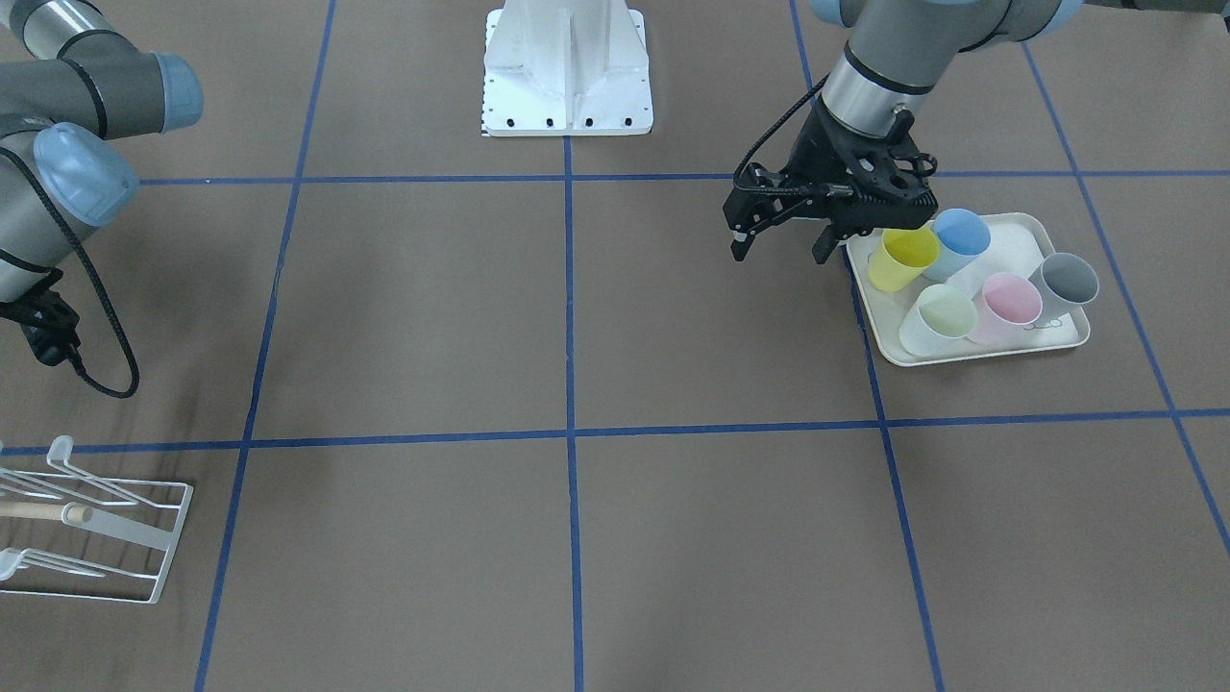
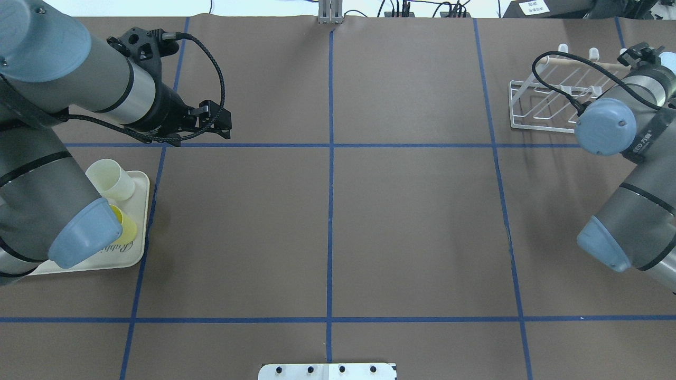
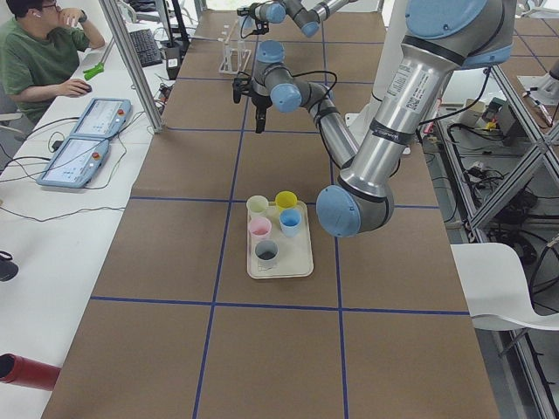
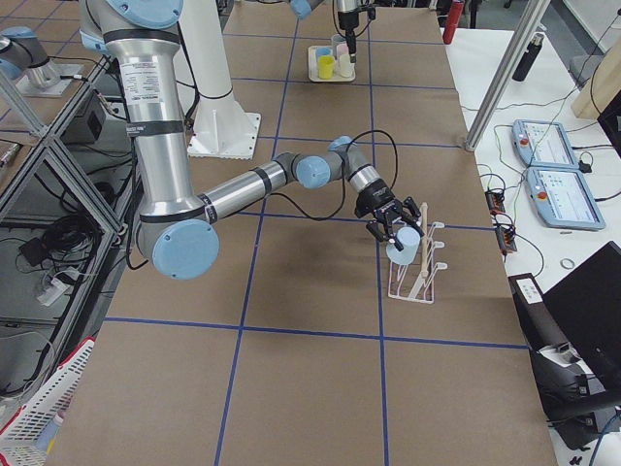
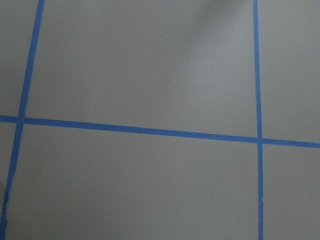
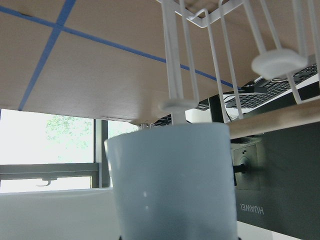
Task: Transfer IKEA cup to right arm and place on rack
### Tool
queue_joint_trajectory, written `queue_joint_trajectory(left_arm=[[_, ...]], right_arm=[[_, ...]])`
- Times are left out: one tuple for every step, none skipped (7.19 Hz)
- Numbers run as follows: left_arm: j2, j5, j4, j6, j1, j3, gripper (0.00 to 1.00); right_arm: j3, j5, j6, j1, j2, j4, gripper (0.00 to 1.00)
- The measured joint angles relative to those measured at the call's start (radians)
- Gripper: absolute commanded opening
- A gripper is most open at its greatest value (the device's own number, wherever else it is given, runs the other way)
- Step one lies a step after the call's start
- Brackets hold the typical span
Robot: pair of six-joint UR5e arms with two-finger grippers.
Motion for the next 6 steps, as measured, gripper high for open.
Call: queue_joint_trajectory(left_arm=[[0.0, 0.0, -0.001, 0.0, 0.0, 0.0, 1.0], [0.0, 0.0, -0.001, 0.0, 0.001, 0.0, 1.0], [0.0, 0.0, -0.001, 0.0, 0.002, 0.001, 1.0], [0.0, 0.0, -0.001, 0.0, 0.003, 0.001, 1.0], [0.0, 0.0, -0.001, 0.0, 0.003, 0.002, 1.0], [0.0, 0.0, -0.001, 0.0, 0.003, 0.002, 1.0]], right_arm=[[-0.009, -0.01, 0.014, -0.006, 0.001, 0.002, 0.0], [-0.016, -0.018, 0.019, -0.009, 0.0, 0.009, 0.0], [-0.031, -0.024, 0.02, -0.01, -0.001, 0.029, 0.0], [-0.058, -0.027, 0.02, -0.011, -0.001, 0.064, 0.0], [-0.085, -0.028, 0.02, -0.011, 0.0, 0.1, 0.0], [-0.106, -0.029, 0.021, -0.011, 0.0, 0.129, 0.0]])
